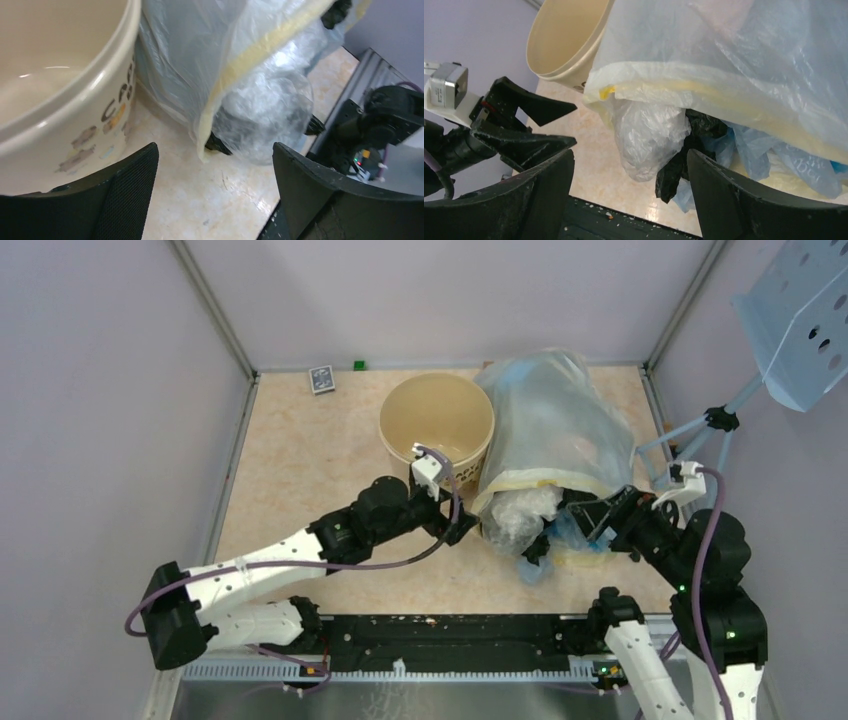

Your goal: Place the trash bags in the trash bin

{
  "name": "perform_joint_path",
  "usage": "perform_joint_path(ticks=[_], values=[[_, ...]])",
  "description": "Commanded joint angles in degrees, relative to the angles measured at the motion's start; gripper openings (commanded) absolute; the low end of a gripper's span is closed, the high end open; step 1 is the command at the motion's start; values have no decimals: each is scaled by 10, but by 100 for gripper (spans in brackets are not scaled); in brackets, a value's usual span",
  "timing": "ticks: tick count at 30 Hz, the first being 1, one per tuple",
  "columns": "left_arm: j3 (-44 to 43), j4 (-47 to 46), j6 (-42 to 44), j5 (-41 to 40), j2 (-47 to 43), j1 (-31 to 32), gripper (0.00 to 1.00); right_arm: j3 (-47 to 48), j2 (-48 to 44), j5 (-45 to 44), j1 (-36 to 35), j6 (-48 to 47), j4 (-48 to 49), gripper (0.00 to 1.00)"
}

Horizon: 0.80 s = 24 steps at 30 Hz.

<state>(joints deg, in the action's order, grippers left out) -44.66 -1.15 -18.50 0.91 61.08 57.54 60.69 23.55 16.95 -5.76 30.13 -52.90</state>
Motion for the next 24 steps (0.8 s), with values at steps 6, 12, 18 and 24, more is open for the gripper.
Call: perform_joint_path(ticks=[6, 12, 18, 24], values=[[-66, -68, 26, -90, 76, 3, 86, -109, -56, -11, 0, 65, 2, 84], [-82, -32, 0, -60, 75, 12, 79, -177, -94, -26, 0, 91, 48, 75], [-58, -28, -38, -59, 42, 85, 77, -226, -107, -31, 0, 120, 125, 70], [-39, -85, -74, -134, 88, 181, 76, -239, -92, -77, 0, 126, 171, 68]])
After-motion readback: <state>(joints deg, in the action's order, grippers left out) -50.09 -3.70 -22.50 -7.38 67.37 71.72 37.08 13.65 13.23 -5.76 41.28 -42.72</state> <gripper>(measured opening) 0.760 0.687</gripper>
